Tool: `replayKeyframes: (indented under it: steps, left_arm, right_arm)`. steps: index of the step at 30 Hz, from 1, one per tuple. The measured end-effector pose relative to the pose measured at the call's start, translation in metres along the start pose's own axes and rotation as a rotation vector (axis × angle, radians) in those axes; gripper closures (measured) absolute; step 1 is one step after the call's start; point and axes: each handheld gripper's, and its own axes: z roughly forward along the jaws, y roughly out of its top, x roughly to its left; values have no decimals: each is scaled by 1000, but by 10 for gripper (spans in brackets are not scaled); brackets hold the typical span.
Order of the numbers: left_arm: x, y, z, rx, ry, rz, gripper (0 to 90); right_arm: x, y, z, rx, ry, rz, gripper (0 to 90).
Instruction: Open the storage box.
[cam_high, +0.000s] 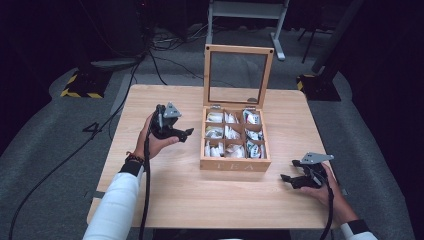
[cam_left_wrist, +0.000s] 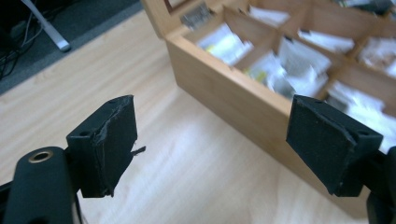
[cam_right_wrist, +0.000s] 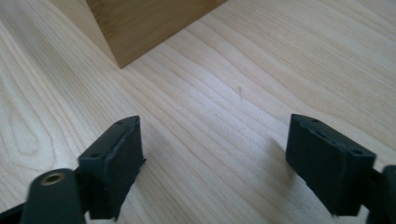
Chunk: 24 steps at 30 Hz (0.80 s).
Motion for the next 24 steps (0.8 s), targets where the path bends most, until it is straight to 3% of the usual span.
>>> replayKeyframes:
  steps: [5, 9, 13, 17, 21, 24]
  left_arm:
    - [-12, -19, -11, 19, -24, 28, 168]
    - [-23, -35, -14, 65, -34, 60, 168]
    - [-31, -53, -17, 80, -58, 42, 168]
    - [-38, -69, -16, 133, -54, 61, 168]
    - [-44, -81, -20, 131, -60, 48, 168]
    - [-43, -88, -22, 154, -99, 28, 169]
  right_arm:
    - [1, 7, -8, -40, 22, -6, 237]
    - [1, 18, -20, -91, 46, -21, 273]
    - [4, 31, -28, -115, 45, -49, 311]
    - [9, 43, -32, -128, 35, -92, 347]
    - [14, 56, -35, -161, 33, -122, 364]
    - [17, 68, -35, -176, 47, -130, 372]
